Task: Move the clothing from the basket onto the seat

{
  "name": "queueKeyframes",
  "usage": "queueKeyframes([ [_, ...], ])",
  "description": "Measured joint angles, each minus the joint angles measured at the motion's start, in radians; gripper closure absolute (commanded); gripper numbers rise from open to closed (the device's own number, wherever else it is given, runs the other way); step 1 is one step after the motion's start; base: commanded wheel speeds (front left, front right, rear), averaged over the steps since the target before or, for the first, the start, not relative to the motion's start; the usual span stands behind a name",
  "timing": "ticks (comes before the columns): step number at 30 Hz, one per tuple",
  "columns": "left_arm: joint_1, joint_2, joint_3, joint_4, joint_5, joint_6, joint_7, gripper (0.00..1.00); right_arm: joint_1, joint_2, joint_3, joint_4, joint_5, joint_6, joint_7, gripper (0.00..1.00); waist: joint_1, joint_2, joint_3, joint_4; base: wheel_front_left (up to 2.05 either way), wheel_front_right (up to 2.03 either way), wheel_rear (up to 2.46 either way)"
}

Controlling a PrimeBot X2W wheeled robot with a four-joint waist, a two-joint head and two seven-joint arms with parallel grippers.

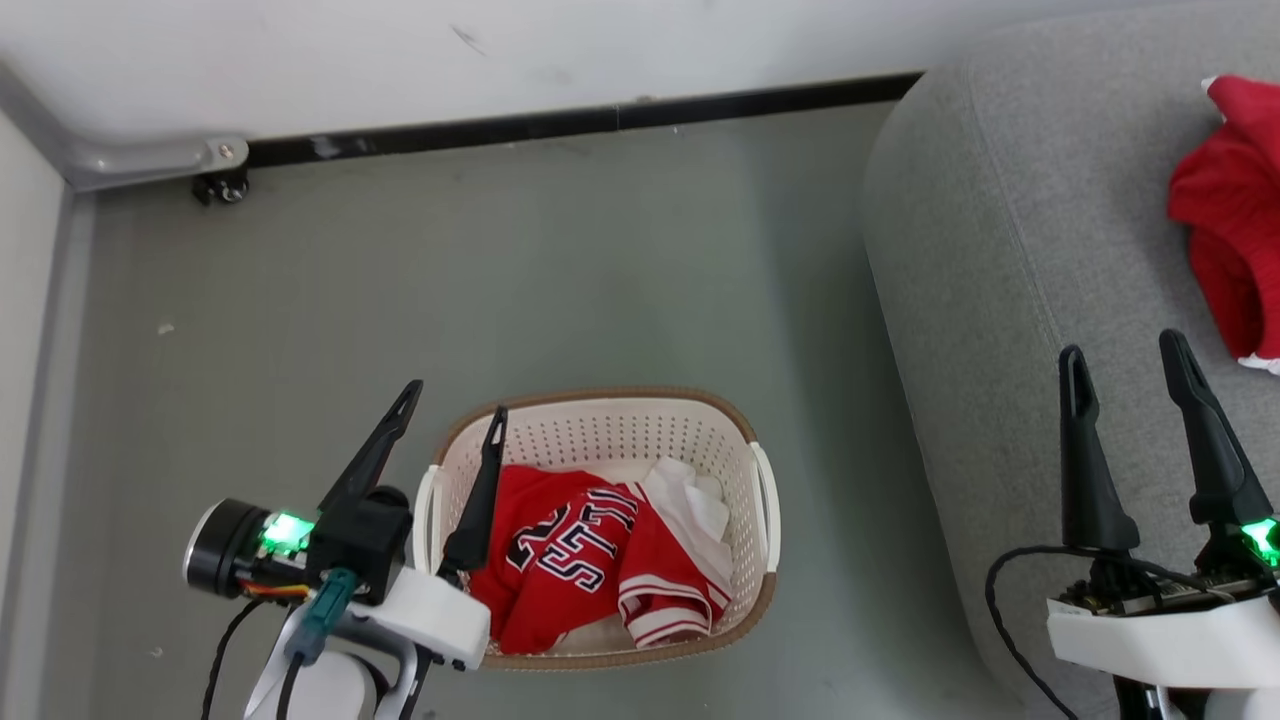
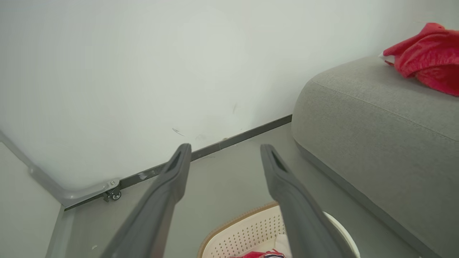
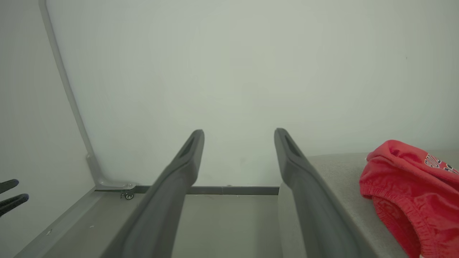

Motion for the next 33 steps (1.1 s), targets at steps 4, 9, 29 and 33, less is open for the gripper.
queueKeyframes([
  [4,-0.045,-0.008,-0.021,0.027,0.009,-0.019,0.009,0.0,-0.028,0.0,0.009,0.006,0.007,0.0,-0.002,0.0,0.0,0.0,0.045,-0.011,0.0,0.0,0.0],
  [9,-0.09,-0.02,-0.068,0.082,0.051,-0.043,0.031,0.0,-0.063,0.001,0.016,0.007,0.014,0.0,-0.01,0.0,0.0,0.0,0.113,-0.027,0.0,0.0,0.0],
  [29,-0.268,-0.024,-0.165,0.302,0.14,-0.13,0.097,0.0,-0.141,0.002,-0.015,0.006,0.024,0.0,-0.054,0.0,0.0,0.0,0.315,-0.095,0.0,0.0,0.0],
  [33,-0.302,-0.018,-0.181,0.348,0.167,-0.15,0.105,0.0,-0.161,0.002,-0.013,0.008,0.03,0.0,-0.063,0.0,0.0,0.0,0.353,-0.114,0.0,0.0,0.0],
])
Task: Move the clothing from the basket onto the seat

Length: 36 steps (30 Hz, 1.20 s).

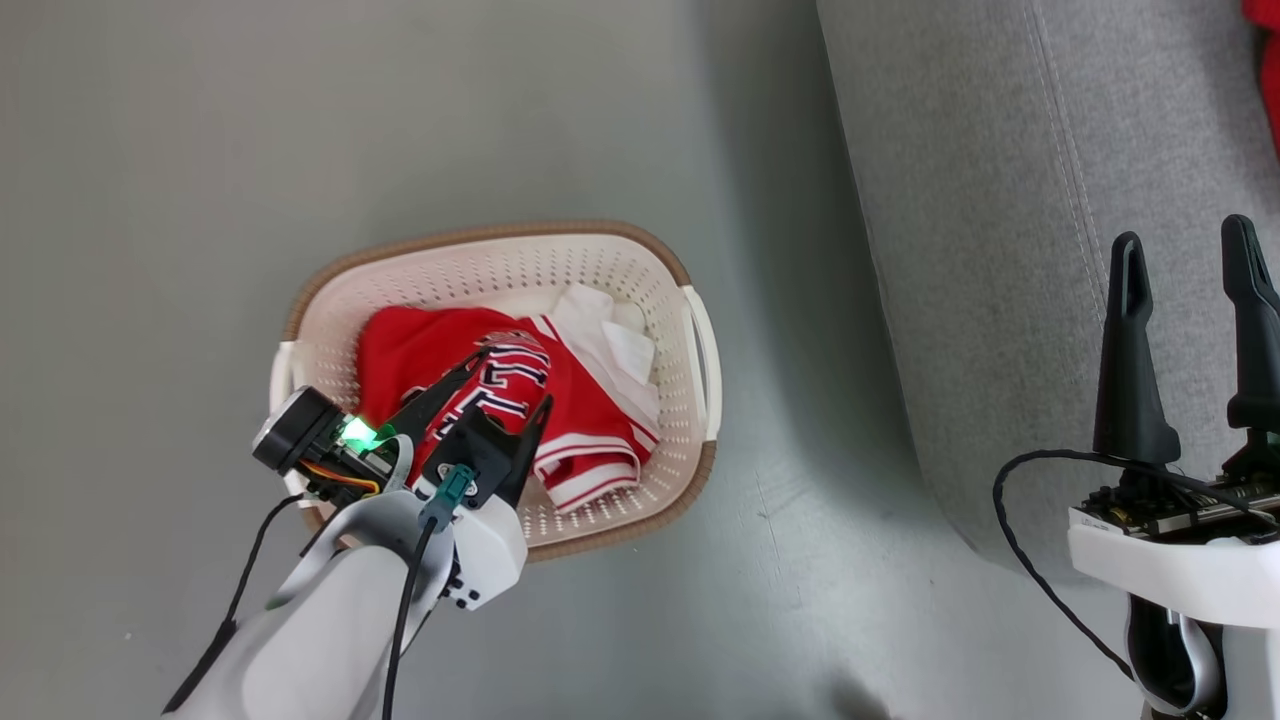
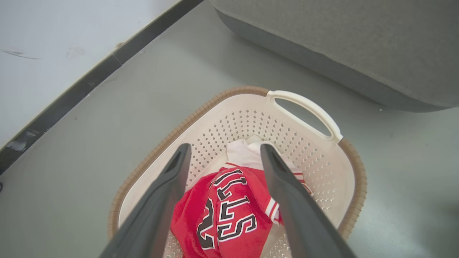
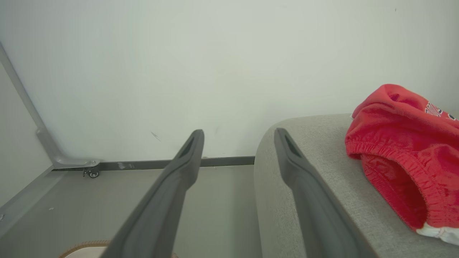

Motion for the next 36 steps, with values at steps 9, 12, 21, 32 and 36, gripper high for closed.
queueKeyframes([
  [9,-0.065,0.025,-0.016,0.103,0.026,-0.026,0.027,0.0,-0.022,0.003,0.008,0.016,0.014,0.0,-0.02,0.0,0.0,0.0,0.081,-0.046,0.0,0.0,0.0],
  [12,-0.093,0.03,-0.018,0.127,0.035,-0.039,0.036,0.0,-0.034,0.004,0.017,0.021,0.028,0.0,-0.025,0.0,0.0,-0.0001,0.106,-0.063,0.0,0.0,0.0],
  [21,-0.174,0.057,-0.018,0.215,0.068,-0.047,0.08,0.0,-0.073,0.005,0.051,0.036,0.065,0.0,-0.035,0.0,0.0,0.0,0.175,-0.115,0.0,0.0,0.0],
  [32,-0.236,0.095,-0.007,0.294,0.077,-0.052,0.148,0.0,-0.12,0.006,0.081,0.068,0.094,0.0,-0.044,0.0,0.0,0.0,0.239,-0.174,0.0,0.0,0.0],
  [36,-0.254,0.103,-0.006,0.321,0.079,-0.053,0.168,0.0,-0.132,0.006,0.095,0.086,0.101,0.0,-0.044,0.0,0.0,0.0,0.258,-0.192,0.0,0.0,0.0],
])
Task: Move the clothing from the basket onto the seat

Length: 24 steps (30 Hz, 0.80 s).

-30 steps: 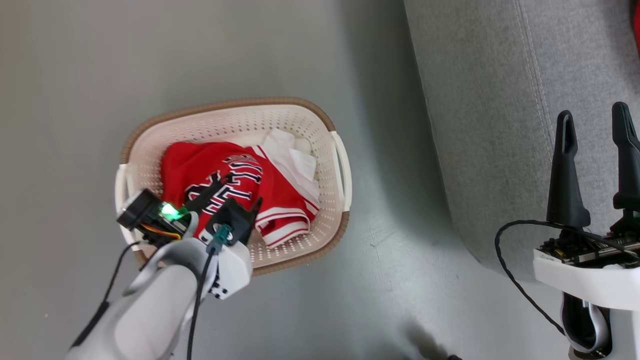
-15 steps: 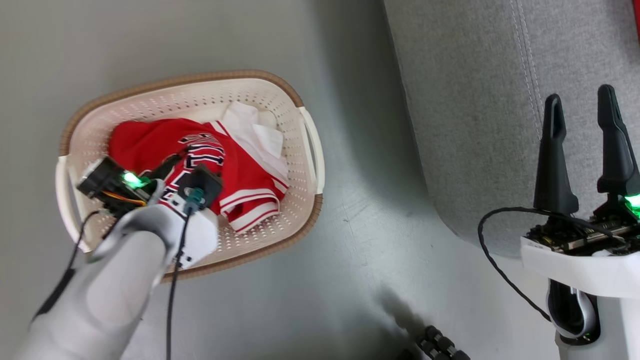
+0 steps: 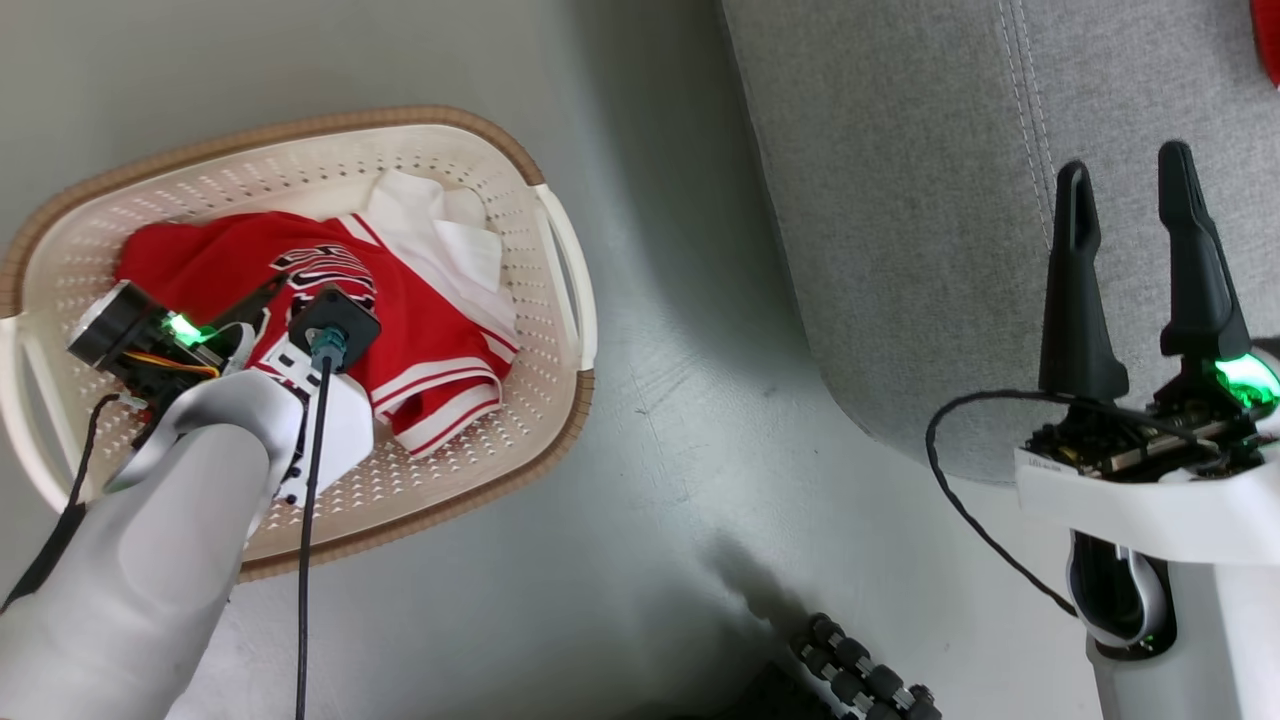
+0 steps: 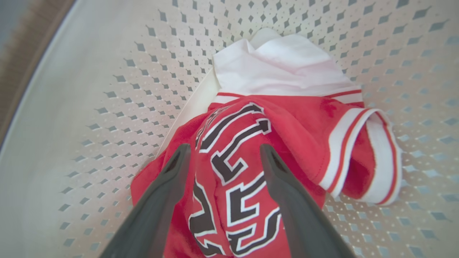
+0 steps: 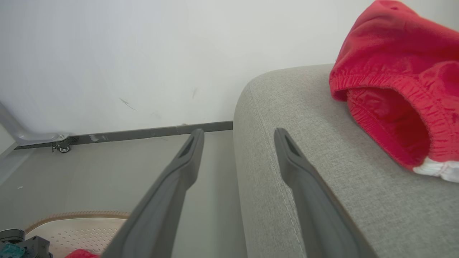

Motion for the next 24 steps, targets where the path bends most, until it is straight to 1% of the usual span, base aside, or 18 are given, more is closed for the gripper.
queueKeyframes([
  [6,-0.027,0.018,0.0,0.039,0.017,0.003,0.038,0.0,-0.032,0.0,0.015,0.006,0.016,0.0,-0.002,0.0,0.0,0.0,0.024,-0.022,0.0,0.0,0.0],
  [9,-0.043,0.024,0.0,0.054,0.021,0.013,0.06,0.0,-0.05,0.0,0.019,0.005,0.019,0.0,-0.002,0.0,0.0,0.0,0.034,-0.03,0.0,0.0,0.0],
  [14,-0.047,0.017,-0.002,0.07,0.033,0.013,0.079,0.0,-0.07,0.0,0.023,0.005,0.026,0.0,-0.002,0.0,0.0,0.0,0.047,-0.04,0.0,0.0,0.0],
  [15,-0.047,0.017,-0.003,0.073,0.033,0.013,0.079,0.12,-0.07,0.0,0.024,0.005,0.027,0.0,-0.002,0.0,0.0001,0.0,0.049,-0.042,0.0,0.0,0.0],
  [16,-0.048,0.017,-0.004,0.075,0.033,0.012,0.079,0.5,-0.07,0.0,0.024,0.005,0.032,0.0,-0.002,0.0,0.0,0.0,0.051,-0.044,0.0,0.0,0.0],
  [17,-0.048,0.016,-0.007,0.076,0.034,0.012,0.079,0.72,-0.071,0.0,0.024,0.005,0.036,0.0,-0.002,0.0,0.0,0.0,0.052,-0.046,0.0,0.0,0.0],
  [18,-0.048,0.016,-0.009,0.077,0.034,0.012,0.079,0.99,-0.071,0.0,0.023,0.006,0.036,0.0,-0.002,0.0,0.0,-0.0001,0.053,-0.047,0.0,0.0,0.0],
  [24,-0.048,0.01,-0.021,0.078,0.039,0.005,0.064,1.0,-0.093,0.0,0.014,0.011,0.045,0.0,-0.002,0.0,0.0,0.0,0.048,-0.046,0.0,0.0,0.0],
])
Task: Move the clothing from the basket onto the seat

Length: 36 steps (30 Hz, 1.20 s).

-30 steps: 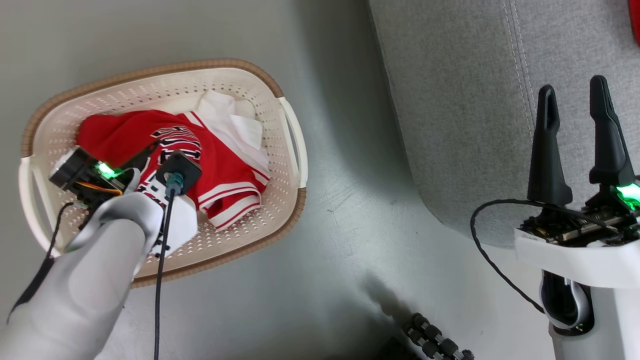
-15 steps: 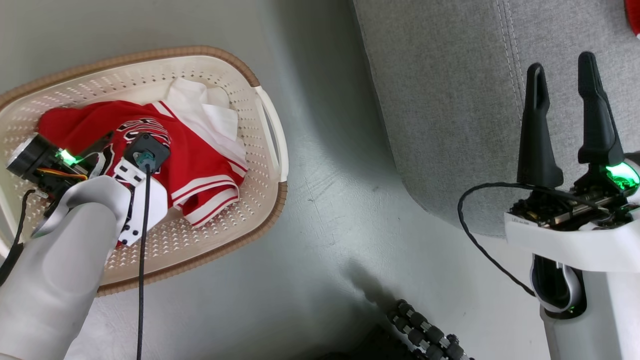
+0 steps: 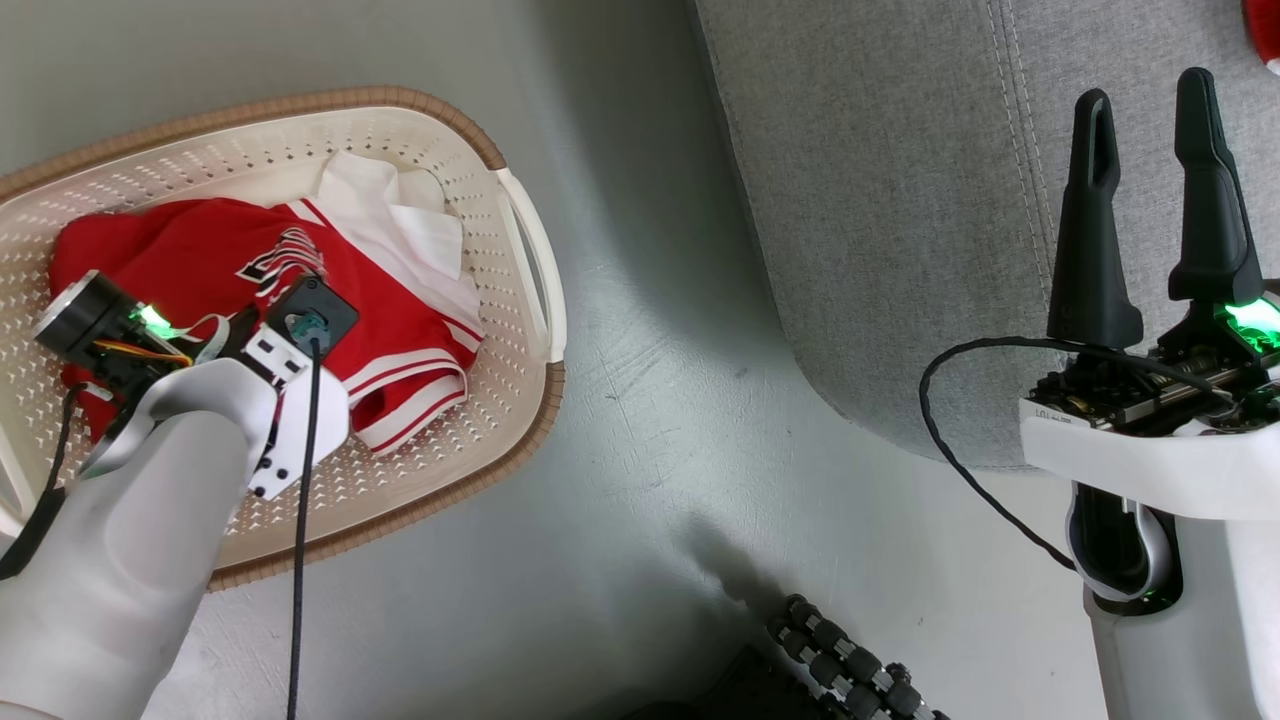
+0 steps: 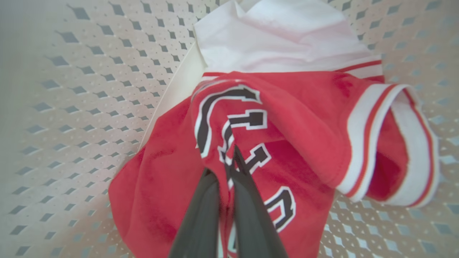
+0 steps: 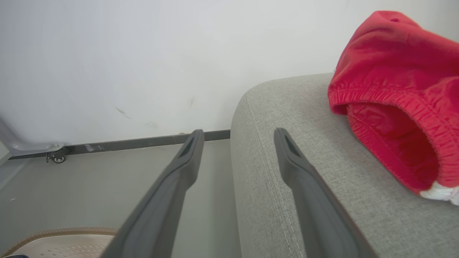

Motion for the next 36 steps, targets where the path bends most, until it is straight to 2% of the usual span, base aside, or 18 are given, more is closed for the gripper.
queueKeyframes([
  [7,0.0,-0.017,0.007,-0.004,-0.003,0.009,-0.033,1.0,-0.016,0.0,-0.005,0.014,0.007,0.0,0.0,0.0,0.0,0.0,-0.018,0.01,0.0,0.0,0.0],
  [13,0.0,-0.018,0.017,-0.008,-0.007,0.044,-0.049,1.0,-0.016,0.0,-0.005,0.024,0.007,0.0,0.0,0.0,0.0,0.0,-0.034,0.021,0.0,0.0,0.0],
  [20,0.006,-0.021,0.026,-0.019,-0.016,0.063,-0.077,1.0,-0.016,0.0,-0.007,0.03,0.007,0.0,0.0,0.0,0.0,0.0,-0.05,0.033,0.0,0.0,0.0],
  [36,0.052,-0.055,0.045,-0.079,-0.043,0.132,-0.159,1.0,-0.029,0.0,-0.014,0.054,-0.006,0.0,0.0,0.0,0.0,0.0,-0.114,0.072,0.0,0.0,0.0],
])
